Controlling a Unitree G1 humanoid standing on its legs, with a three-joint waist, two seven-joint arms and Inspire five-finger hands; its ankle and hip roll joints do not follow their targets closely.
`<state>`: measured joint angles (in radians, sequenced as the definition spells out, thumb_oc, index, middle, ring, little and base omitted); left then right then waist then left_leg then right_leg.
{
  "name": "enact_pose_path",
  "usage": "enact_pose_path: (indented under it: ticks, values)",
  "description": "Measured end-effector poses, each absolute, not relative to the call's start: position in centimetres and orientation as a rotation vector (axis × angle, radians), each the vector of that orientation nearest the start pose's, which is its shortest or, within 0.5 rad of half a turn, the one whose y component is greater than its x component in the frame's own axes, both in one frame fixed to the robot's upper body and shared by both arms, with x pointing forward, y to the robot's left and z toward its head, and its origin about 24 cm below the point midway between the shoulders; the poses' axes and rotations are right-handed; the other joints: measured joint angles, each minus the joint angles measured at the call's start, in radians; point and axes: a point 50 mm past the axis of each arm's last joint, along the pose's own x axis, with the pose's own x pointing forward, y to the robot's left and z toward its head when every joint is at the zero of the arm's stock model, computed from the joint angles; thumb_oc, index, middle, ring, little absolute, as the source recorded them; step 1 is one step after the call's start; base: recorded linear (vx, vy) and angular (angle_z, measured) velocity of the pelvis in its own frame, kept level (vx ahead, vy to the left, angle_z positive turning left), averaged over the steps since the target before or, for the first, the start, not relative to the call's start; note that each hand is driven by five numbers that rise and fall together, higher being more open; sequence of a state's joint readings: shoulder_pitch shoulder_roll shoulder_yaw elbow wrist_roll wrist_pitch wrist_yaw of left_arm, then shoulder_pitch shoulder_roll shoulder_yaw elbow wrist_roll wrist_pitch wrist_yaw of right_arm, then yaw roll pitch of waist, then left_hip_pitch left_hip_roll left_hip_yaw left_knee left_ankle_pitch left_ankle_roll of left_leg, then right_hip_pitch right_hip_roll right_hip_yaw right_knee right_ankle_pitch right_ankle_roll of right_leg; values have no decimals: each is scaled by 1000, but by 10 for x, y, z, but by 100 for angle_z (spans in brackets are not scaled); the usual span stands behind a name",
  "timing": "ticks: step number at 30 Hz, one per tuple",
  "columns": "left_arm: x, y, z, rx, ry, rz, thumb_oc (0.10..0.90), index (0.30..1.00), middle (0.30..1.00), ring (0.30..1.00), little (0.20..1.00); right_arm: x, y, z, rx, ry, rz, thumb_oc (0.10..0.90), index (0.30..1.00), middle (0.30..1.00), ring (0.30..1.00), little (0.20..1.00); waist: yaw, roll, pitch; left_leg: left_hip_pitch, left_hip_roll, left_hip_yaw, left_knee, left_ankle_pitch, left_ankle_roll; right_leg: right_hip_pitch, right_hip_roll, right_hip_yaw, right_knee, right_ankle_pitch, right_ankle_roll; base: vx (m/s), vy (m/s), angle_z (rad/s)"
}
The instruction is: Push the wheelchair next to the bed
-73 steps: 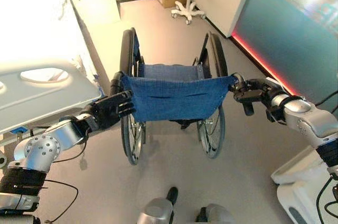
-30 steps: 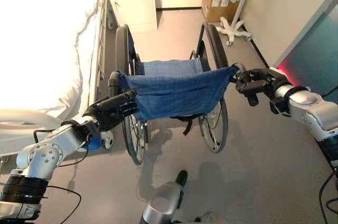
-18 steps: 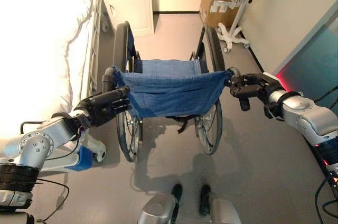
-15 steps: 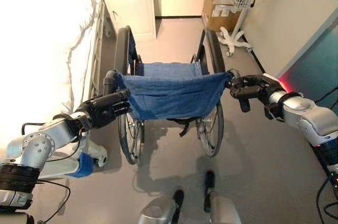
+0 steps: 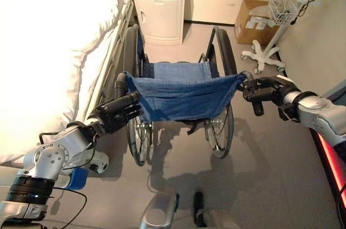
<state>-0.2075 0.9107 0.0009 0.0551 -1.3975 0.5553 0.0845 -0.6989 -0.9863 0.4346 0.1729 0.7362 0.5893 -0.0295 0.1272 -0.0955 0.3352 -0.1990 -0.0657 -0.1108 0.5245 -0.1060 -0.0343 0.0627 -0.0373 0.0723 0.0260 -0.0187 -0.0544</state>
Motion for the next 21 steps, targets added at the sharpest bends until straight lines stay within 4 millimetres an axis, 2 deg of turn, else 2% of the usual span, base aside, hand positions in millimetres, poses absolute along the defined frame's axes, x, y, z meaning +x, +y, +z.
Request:
enact_pose_path:
  ticks: [1, 2, 3, 4, 5, 8, 9, 10, 11, 12, 13, 14, 15, 16, 17, 18, 20, 21]
  values:
    - [276, 273, 118, -443, 407, -113, 400, 300, 300, 300, 300, 338, -250, 172, -421, 317, 90, 400, 300, 300, 300, 300, -1, 10, 4, 18, 12, 1, -134, 7, -4, 20, -2, -3, -6, -2, 7, 401, 35, 3]
    - [276, 270, 116, -452, 412, -135, 400, 300, 300, 300, 300, 338, -252, 172, -431, 316, 80, 400, 300, 300, 300, 300, -7, 26, 4, 59, 28, 29, -320, 32, -23, 48, -10, -33, -7, -30, 62, 287, 30, -1]
    - [276, 266, 113, -466, 414, -153, 400, 300, 300, 300, 300, 338, -255, 173, -437, 319, 70, 400, 300, 300, 300, 300, -9, 54, 3, 83, 49, 42, -417, 65, -39, 66, 1, -57, -4, -49, 103, 372, 46, 6]
    - [278, 260, 110, -499, 403, -172, 400, 300, 300, 300, 300, 337, -259, 172, -437, 325, 57, 400, 300, 300, 300, 300, -10, 75, 1, 113, 74, 78, -456, 167, -13, 93, 11, -93, -1, -76, 118, 342, 39, -1]
    - [279, 256, 110, -509, 379, -179, 400, 300, 300, 300, 300, 337, -261, 173, -440, 323, 48, 400, 300, 300, 300, 300, -9, 72, 0, 124, 78, 125, -462, 207, 15, 108, 0, -136, 5, -92, 131, 361, 47, -3]
    - [285, 254, 119, -493, 324, -188, 400, 300, 300, 300, 300, 336, -265, 180, -414, 275, 32, 400, 300, 300, 300, 300, -10, 51, -2, 118, 41, 145, -459, 206, 15, 139, -10, -228, -38, -107, 123, 359, 67, 13]
    - [287, 254, 121, -475, 314, -179, 400, 300, 300, 300, 300, 337, -265, 183, -416, 257, 29, 400, 300, 300, 300, 300, -15, 49, -2, 118, 24, 149, -455, 210, 21, 163, -21, -228, -74, -93, 142, 341, 76, 26]
    - [288, 254, 122, -467, 311, -172, 400, 300, 300, 300, 300, 337, -265, 185, -419, 247, 27, 400, 300, 300, 300, 300, -18, 47, -2, 120, 14, 153, -451, 208, 23, 174, -29, -229, -87, -92, 144, 321, 70, 11]
    - [289, 256, 122, -456, 312, -153, 400, 300, 300, 300, 300, 341, -262, 185, -419, 239, 27, 400, 300, 300, 300, 300, -17, 46, -2, 121, 9, 154, -424, 195, 43, 191, -36, -229, -97, -90, 146, 371, 68, -6]
    - [292, 257, 123, -459, 311, -141, 400, 300, 300, 300, 300, 343, -261, 182, -416, 247, 20, 400, 300, 300, 300, 300, -1, 46, -1, 120, 10, 165, -380, 171, 69, 209, -37, -225, -97, -90, 146, 378, 66, -8]
    - [293, 258, 123, -463, 313, -136, 400, 300, 300, 300, 300, 345, -261, 179, -416, 254, 14, 400, 300, 300, 300, 300, 8, 45, -1, 114, 6, 171, -336, 147, 67, 227, -34, -228, -97, -88, 146, 419, 93, 6]
    - [298, 261, 121, -464, 333, -125, 400, 300, 300, 300, 300, 347, -264, 171, -402, 285, 0, 400, 300, 300, 300, 300, 18, 41, -3, 70, -2, 170, -228, 63, 51, 264, -39, -226, -83, -103, 137, 286, 88, 18]
    - [299, 260, 120, -467, 339, -128, 400, 300, 300, 300, 300, 346, -265, 169, -402, 294, -2, 400, 300, 300, 300, 300, 21, 44, -4, 78, -10, 168, -279, 55, 45, 263, -37, -222, -54, -122, 134, 288, 115, 2]
    - [300, 261, 119, -468, 347, -133, 400, 300, 300, 300, 300, 345, -266, 165, -398, 303, -2, 400, 300, 300, 300, 300, 27, 72, -9, 112, 14, 156, -351, 124, 116, 218, -5, -221, 67, -159, 142, 264, 108, -20]
    - [299, 269, 116, -466, 363, -122, 400, 300, 300, 300, 300, 344, -263, 157, -386, 309, 8, 400, 300, 300, 300, 300, 28, 66, -14, 138, 18, 154, -375, 132, 121, 147, 4, -233, 229, -183, 151, 260, 99, -3]
    - [299, 269, 118, -464, 361, -140, 400, 300, 300, 300, 300, 343, -265, 158, -392, 311, 4, 400, 300, 300, 300, 300, 19, 63, -15, 147, 12, 142, -383, 137, 135, 83, -13, -239, 374, -195, 169, 221, 66, 16]
    - [299, 272, 119, -452, 367, -137, 400, 300, 300, 300, 300, 341, -267, 157, -395, 317, 6, 400, 300, 300, 300, 300, 10, 53, -19, 174, 2, 135, -414, 140, 146, -3, -44, -221, 552, -201, 178, 145, 14, 18]
    - [298, 275, 121, -437, 369, -126, 400, 300, 300, 300, 300, 341, -266, 158, -396, 309, 10, 400, 300, 300, 300, 300, -1, 53, -20, 193, -7, 125, -443, 148, 155, -34, -59, -217, 568, -212, 164, 83, -21, 7]
